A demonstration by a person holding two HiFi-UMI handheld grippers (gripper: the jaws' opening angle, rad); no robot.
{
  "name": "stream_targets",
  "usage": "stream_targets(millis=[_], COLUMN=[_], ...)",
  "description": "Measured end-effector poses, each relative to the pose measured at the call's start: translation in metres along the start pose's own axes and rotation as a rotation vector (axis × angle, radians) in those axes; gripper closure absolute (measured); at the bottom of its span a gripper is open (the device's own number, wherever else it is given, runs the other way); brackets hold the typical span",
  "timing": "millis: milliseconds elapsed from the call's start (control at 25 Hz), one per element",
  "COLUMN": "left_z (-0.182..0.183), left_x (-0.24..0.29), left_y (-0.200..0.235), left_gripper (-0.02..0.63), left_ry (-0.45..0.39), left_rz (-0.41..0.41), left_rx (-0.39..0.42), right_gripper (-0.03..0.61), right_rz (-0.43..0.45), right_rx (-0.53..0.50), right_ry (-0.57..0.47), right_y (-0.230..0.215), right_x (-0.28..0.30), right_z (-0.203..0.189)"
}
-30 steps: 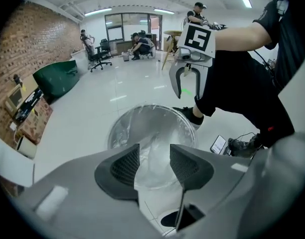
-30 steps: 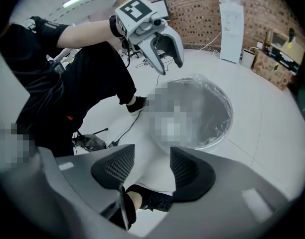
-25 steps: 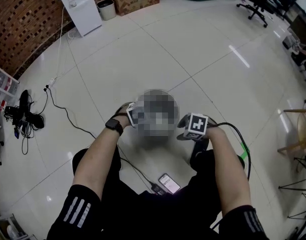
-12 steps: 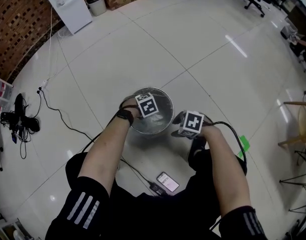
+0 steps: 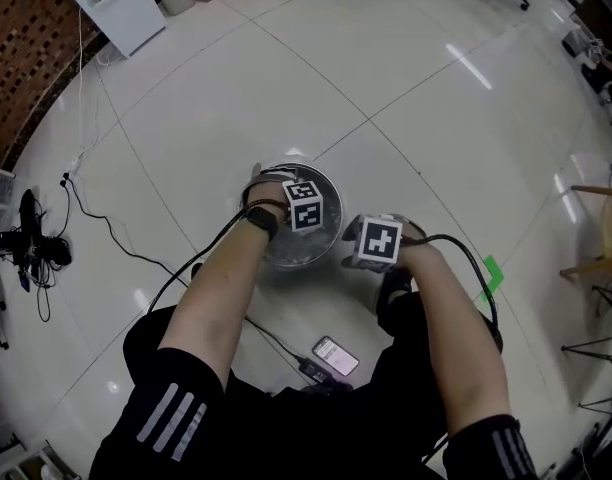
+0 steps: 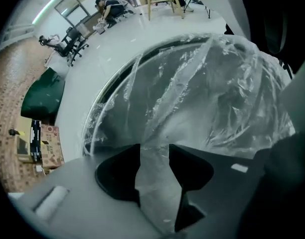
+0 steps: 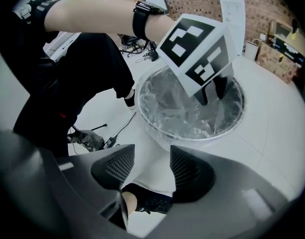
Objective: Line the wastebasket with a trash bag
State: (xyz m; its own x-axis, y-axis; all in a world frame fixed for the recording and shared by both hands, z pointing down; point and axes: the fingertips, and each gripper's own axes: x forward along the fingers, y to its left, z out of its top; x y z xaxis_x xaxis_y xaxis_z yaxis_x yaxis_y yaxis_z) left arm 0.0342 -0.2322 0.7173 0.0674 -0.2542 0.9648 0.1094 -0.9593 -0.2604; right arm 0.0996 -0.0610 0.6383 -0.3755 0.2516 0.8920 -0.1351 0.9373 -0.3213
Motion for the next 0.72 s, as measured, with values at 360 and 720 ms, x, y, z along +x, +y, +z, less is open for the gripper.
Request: stream_targets(millis=[360, 720], left_z=[-0.003, 0.010], left_x=[0.022, -0.047], left_y=[-0.022, -0.008], left_gripper=[0.437, 0.437], left_ry=[-0.003, -0.193], left_rz=[-0.051, -0.070], left_rx=[0.019, -0.082], right_gripper=[0.345, 0.345], right_rz=[-0.018, -0.057], right_rx=[-0.010, -0.002], right_ry=[-0.020, -0.026], right_y=[-0.004, -0.021], right_x=[-0.004, -0.028], right_z=[0.006, 0.007])
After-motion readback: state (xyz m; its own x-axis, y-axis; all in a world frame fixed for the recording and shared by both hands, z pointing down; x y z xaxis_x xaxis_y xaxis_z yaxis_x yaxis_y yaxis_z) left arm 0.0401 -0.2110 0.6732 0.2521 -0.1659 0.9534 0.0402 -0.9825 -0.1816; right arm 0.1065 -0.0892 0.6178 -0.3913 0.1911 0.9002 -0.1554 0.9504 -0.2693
